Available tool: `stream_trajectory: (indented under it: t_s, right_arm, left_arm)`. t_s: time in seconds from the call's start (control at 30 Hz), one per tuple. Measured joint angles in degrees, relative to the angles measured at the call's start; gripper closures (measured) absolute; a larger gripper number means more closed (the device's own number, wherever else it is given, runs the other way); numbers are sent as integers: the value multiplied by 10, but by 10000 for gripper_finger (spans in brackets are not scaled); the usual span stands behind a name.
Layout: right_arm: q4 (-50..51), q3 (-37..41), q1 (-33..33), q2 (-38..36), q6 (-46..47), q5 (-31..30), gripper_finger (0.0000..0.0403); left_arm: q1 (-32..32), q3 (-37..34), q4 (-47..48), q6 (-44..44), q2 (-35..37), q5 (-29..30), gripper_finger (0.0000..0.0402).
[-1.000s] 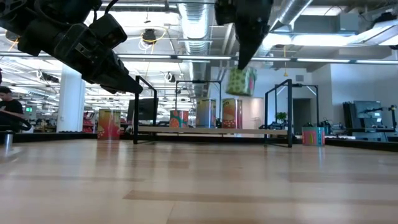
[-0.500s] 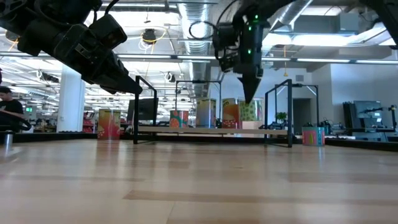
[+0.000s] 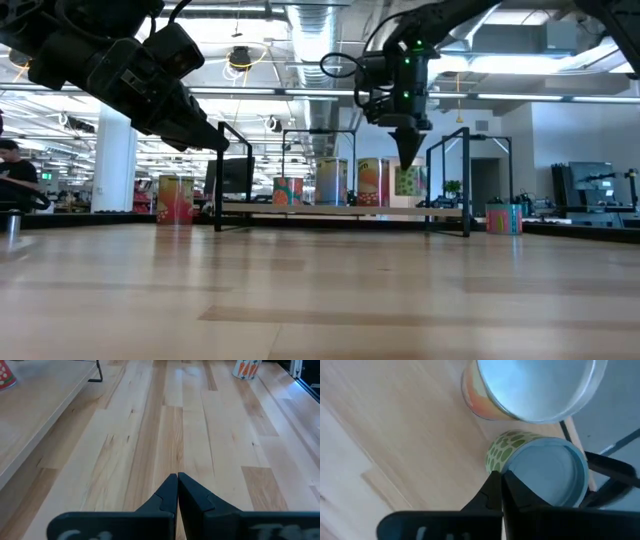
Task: Pick and place cans onto a shelf
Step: Put the canned peas on the shelf
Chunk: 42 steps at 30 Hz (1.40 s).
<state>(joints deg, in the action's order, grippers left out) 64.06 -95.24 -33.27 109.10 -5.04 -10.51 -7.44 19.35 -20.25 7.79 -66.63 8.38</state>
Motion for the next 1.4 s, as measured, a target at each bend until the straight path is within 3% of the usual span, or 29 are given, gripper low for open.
stream_trajectory:
  t_s: [0.8,1.4]
  right_arm:
    - [-20,2,-36,35,-17,12,392]
    - [-37,2,-36,35,-5,-19,320]
  left_arm:
    - [0,0,-2,3,0,0,401]
    - [0,0,-2,5,0,-4,401]
